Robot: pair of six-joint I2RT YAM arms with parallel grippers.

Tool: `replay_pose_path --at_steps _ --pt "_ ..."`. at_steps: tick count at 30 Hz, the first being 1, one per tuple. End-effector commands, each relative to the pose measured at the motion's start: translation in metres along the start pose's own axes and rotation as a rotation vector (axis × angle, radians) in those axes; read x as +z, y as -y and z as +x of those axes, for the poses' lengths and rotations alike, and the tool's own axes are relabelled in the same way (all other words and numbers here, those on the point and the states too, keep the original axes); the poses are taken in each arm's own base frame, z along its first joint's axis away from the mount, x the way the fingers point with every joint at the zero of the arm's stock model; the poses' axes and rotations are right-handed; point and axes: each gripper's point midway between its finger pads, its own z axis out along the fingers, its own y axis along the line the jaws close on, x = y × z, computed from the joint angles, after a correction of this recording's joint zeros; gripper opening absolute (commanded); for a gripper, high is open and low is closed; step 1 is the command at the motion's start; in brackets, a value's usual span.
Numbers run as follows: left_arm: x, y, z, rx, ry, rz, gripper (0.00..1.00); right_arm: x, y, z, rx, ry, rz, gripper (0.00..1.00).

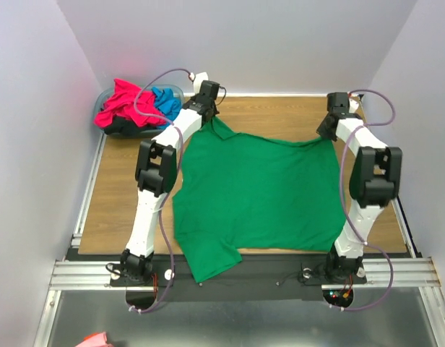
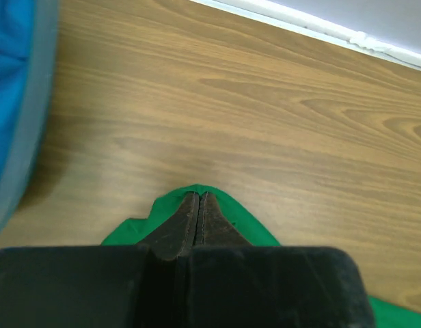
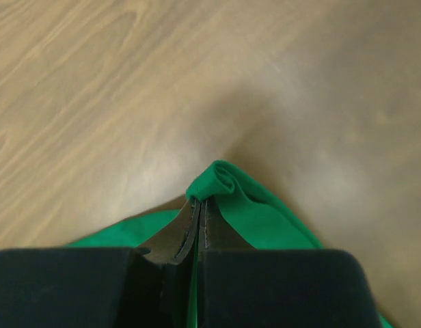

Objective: Fold and stack the t-shirts
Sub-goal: Flatten the tshirt out, then fold the tshirt

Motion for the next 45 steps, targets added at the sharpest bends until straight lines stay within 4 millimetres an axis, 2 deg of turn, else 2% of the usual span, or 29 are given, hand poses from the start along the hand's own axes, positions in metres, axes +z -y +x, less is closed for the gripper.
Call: replay_pose_path --at_steps 1,4,7,9,10,11,12,14,15,16,17,18,20,21,22,23,24,29,30,31,32,33,34,35,40,45 --pt "-0.030 0.019 -0.091 -0.063 0.171 0.115 0.00 0.029 -0.024 -0.042 0.012 0.097 -0.041 0.00" --pt "-0.018 0.020 -0.082 -0.088 0.160 0.158 0.00 0.045 -0.032 -0.043 0.040 0.088 -0.050 0.01" --pt "-0.015 0.017 -0.075 -0.100 0.129 0.177 0.00 0.048 -0.031 -0.043 0.018 0.084 -0.044 0.02" --pt "-0.018 0.019 -0.072 -0.101 0.115 0.195 0.00 0.044 -0.022 -0.044 0.021 0.097 -0.014 0.02" --pt "-0.019 0.016 -0.064 -0.106 0.088 0.191 0.00 0.043 -0.015 -0.038 0.019 0.089 0.001 0.02" --pt "-0.024 0.016 -0.064 -0.111 0.078 0.193 0.00 0.037 -0.014 -0.041 0.024 0.096 -0.004 0.02" --pt "-0.025 0.012 -0.054 -0.109 0.047 0.182 0.00 0.034 -0.012 -0.041 0.024 0.097 -0.005 0.02" --pt "-0.032 0.009 -0.046 -0.130 0.024 0.182 0.00 0.030 -0.008 -0.034 0.020 0.082 -0.007 0.02" --pt "-0.045 0.009 -0.054 -0.143 0.034 0.197 0.00 0.021 -0.009 -0.037 0.021 0.089 -0.020 0.02" --pt "-0.045 0.002 -0.036 -0.140 0.002 0.187 0.00 0.018 -0.008 -0.035 0.017 0.083 -0.027 0.02" --pt "-0.059 0.002 -0.042 -0.154 0.012 0.208 0.00 0.016 -0.007 -0.029 0.012 0.069 -0.035 0.02" --pt "-0.060 -0.006 -0.024 -0.153 -0.017 0.193 0.00 0.010 -0.007 -0.030 0.012 0.072 -0.042 0.02" --pt "-0.070 -0.013 -0.016 -0.160 -0.028 0.187 0.00 0.006 -0.004 -0.026 0.006 0.067 -0.046 0.02" --pt "-0.085 -0.013 -0.028 -0.183 0.004 0.202 0.00 0.007 0.000 -0.017 -0.001 0.048 -0.040 0.02" --pt "-0.086 -0.024 -0.006 -0.179 -0.034 0.179 0.00 0.000 0.001 -0.019 0.002 0.055 -0.046 0.02" --pt "-0.101 -0.024 -0.012 -0.192 -0.017 0.195 0.00 -0.002 0.003 -0.016 0.002 0.049 -0.048 0.02" --pt "-0.102 -0.032 0.005 -0.196 -0.045 0.185 0.00 -0.003 0.006 -0.010 -0.001 0.040 -0.043 0.02" --pt "-0.136 -0.043 0.028 -0.228 -0.067 0.192 0.00 -0.020 0.014 -0.003 0.006 0.039 -0.052 0.02" --pt "-0.148 -0.043 0.025 -0.239 -0.056 0.210 0.00 -0.027 0.014 -0.007 0.010 0.051 -0.058 0.02" --pt "-0.151 -0.049 0.042 -0.239 -0.081 0.201 0.00 -0.029 0.016 -0.006 0.007 0.053 -0.055 0.02" --pt "-0.156 -0.051 0.047 -0.255 -0.088 0.203 0.00 -0.030 0.020 -0.001 0.004 0.046 -0.048 0.02" --pt "-0.168 -0.049 0.044 -0.267 -0.074 0.224 0.00 -0.036 0.021 -0.003 0.007 0.055 -0.053 0.02" --pt "-0.171 -0.058 0.060 -0.268 -0.097 0.205 0.00 -0.037 0.022 0.000 0.005 0.054 -0.050 0.02" --pt "-0.176 -0.061 0.064 -0.282 -0.101 0.202 0.00 -0.039 0.024 0.000 0.005 0.056 -0.050 0.02" --pt "-0.215 -0.076 0.070 -0.371 -0.070 0.217 0.00 -0.047 0.031 0.004 0.001 0.059 -0.043 0.02" --pt "-0.231 -0.080 0.088 -0.395 -0.114 0.222 0.00 -0.050 0.035 -0.003 -0.010 0.080 -0.017 0.01"
